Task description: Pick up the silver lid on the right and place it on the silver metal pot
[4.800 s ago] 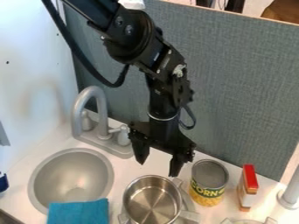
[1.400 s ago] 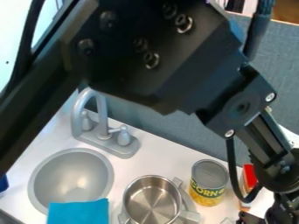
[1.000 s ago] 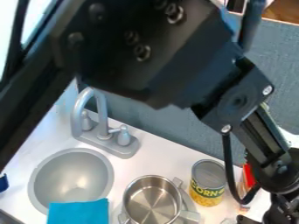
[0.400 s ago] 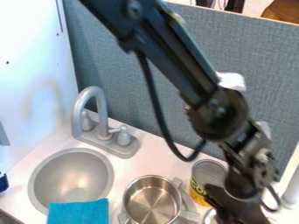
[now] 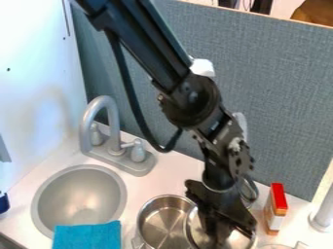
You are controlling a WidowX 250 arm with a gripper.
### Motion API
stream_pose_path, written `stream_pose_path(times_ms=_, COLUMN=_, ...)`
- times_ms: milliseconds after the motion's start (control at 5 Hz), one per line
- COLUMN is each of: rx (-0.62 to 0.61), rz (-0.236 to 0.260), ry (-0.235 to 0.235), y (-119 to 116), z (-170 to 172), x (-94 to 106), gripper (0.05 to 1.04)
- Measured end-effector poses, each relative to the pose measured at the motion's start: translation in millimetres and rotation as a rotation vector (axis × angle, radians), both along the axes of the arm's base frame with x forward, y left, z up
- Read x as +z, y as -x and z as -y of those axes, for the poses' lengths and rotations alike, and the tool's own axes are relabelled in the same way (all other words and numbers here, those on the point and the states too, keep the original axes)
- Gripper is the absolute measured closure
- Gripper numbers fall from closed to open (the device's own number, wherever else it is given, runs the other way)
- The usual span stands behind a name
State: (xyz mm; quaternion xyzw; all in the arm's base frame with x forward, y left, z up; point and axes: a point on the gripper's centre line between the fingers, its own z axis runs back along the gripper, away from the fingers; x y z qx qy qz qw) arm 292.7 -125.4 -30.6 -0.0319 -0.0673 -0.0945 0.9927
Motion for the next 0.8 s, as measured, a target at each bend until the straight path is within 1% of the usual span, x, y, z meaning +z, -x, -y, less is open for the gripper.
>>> stream_pose_path(times_ms=400, rx=0.02, rz=-0.018, ry=-0.042, y=-9.5, z=-21.4, x=-13.7, gripper=0.765)
stream_pose_path(times_ms=600, rx=0.038, rz=-0.012, ry=-0.055, y=-12.5, z=-29.6, x=-13.6, gripper=0.765)
stream_pose_path(times_ms=800, rx=0.055, rz=-0.026, ry=-0.069, y=-6.3, z=-40.5, x=-18.5, gripper=0.765)
